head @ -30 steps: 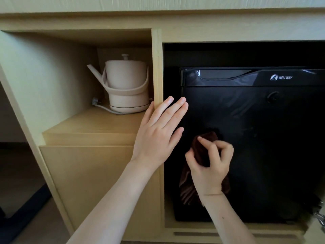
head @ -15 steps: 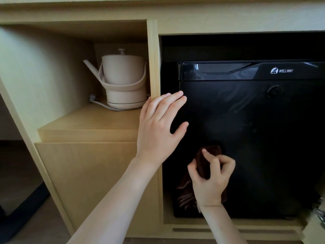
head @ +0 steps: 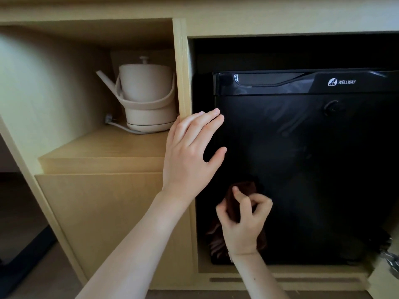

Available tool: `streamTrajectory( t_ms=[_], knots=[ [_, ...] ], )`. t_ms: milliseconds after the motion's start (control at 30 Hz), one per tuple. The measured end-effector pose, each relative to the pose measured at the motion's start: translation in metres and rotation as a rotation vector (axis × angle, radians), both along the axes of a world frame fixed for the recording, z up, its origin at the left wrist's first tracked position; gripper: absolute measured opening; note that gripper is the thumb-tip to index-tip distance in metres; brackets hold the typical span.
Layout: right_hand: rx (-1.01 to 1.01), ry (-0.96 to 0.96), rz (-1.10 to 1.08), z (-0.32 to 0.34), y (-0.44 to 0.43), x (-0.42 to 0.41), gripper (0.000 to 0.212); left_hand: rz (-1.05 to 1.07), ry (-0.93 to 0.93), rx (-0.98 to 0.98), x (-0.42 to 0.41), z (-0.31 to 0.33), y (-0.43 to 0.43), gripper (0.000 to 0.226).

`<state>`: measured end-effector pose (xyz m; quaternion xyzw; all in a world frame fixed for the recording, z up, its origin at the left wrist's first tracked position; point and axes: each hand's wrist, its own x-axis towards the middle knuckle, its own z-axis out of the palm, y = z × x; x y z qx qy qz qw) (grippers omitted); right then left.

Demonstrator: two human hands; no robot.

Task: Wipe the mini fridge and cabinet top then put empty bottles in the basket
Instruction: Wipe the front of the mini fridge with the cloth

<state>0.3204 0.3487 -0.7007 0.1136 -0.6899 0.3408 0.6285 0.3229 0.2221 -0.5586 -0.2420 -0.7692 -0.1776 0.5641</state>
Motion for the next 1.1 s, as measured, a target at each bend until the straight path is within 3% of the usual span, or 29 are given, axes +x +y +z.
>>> streamTrajectory(
  t_ms=[100, 233, 333, 433, 600, 733, 900, 1000, 1100],
  knots=[
    [-0.11, -0.063, 0.08, 0.013, -0.006, 0.005, 0.03, -0.038, 0.019, 0.029, 0.004, 0.001, 0.002, 0.05],
    [-0.233, 0.019, 0.145, 0.08, -0.01, 0.004, 0.028, -0.02, 0.153, 0.198, 0.011, 0.005, -0.003, 0.054],
    [-0.262, 0.064, 0.134, 0.117, -0.008, -0.005, 0.028, -0.066, 0.087, 0.29, 0.013, 0.006, -0.01, 0.065],
    [-0.193, 0.092, 0.037, 0.093, -0.007, -0.007, 0.025, -0.133, -0.04, 0.347, 0.012, 0.001, -0.017, 0.071],
    [-0.108, -0.047, 0.035, 0.011, -0.009, 0.006, 0.024, -0.159, -0.11, 0.347, 0.012, -0.003, -0.022, 0.076],
    [-0.145, -0.027, 0.123, 0.055, -0.01, 0.005, 0.027, -0.144, -0.112, 0.322, 0.011, -0.004, -0.022, 0.079],
    [-0.091, 0.105, 0.081, 0.117, -0.011, -0.01, 0.025, -0.098, -0.048, 0.31, 0.008, -0.007, -0.022, 0.078],
    [-0.074, 0.097, 0.015, 0.076, -0.012, -0.009, 0.028, -0.08, -0.033, 0.301, 0.007, -0.01, -0.021, 0.077],
    [-0.055, -0.038, 0.013, 0.006, -0.015, 0.005, 0.031, -0.024, -0.017, 0.262, 0.012, -0.018, -0.023, 0.072]
  ],
)
